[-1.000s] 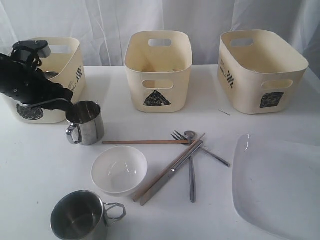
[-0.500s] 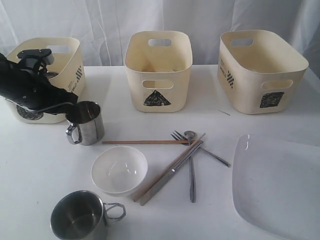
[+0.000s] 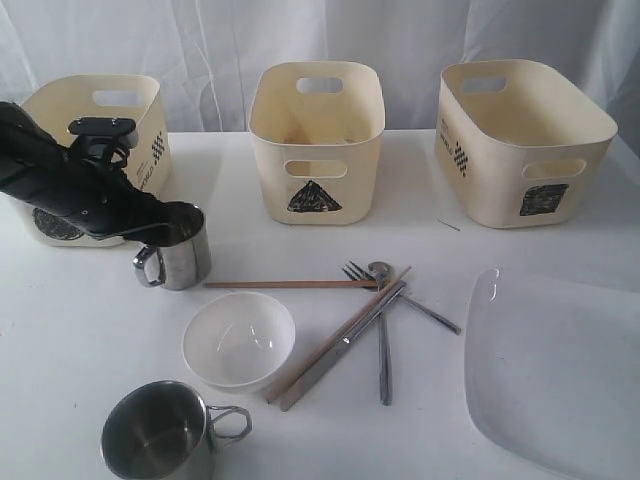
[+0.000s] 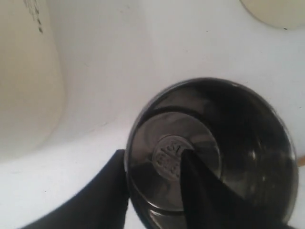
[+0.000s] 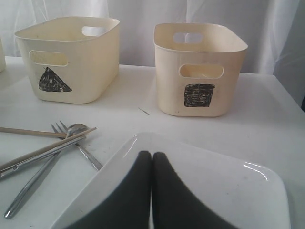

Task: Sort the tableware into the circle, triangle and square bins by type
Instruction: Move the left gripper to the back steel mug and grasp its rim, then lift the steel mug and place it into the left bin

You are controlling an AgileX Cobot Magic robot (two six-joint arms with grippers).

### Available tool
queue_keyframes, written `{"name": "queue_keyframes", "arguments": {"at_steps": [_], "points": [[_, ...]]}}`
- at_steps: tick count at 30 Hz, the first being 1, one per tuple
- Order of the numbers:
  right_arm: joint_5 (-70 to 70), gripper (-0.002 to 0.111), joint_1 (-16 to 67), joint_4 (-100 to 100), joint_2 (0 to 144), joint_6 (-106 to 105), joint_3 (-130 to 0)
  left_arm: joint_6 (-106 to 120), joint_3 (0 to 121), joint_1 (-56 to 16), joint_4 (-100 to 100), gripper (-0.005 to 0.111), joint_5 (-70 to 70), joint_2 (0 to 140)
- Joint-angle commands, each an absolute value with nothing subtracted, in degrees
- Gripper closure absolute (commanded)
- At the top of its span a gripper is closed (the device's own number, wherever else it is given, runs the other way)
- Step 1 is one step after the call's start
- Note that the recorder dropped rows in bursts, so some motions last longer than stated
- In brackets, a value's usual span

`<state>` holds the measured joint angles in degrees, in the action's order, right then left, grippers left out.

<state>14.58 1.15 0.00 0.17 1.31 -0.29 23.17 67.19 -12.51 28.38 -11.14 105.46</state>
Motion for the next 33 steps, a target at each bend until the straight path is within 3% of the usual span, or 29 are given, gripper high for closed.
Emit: {"name": "queue_keyframes", "arguments": {"at_steps": [1,3,20,26,33], "points": [[14.12,0.108,1.29,0.0,0.0,1.31,0.0,23.32,66.78,-12.75,26.81,0.092,-11.37,105.54],[14.12,0.108,1.29,0.0,0.0,1.31,0.0,23.32,66.78,-12.75,26.68,0.107,-12.49,105.3],[14.12,0.108,1.29,0.0,0.0,1.31,0.0,28.41,71.64,-12.65,18.65,0.107,-17.36,84.66],[14.12,0.108,1.29,0.0,0.0,1.31,0.0,21.92,78.94,-5.17,12.57,0.107,-14.13,85.69],[14.12,0.108,1.29,0.0,0.0,1.31,0.0,19.91,84.92,2.5,12.77,0.107,-11.33,97.74]]}}
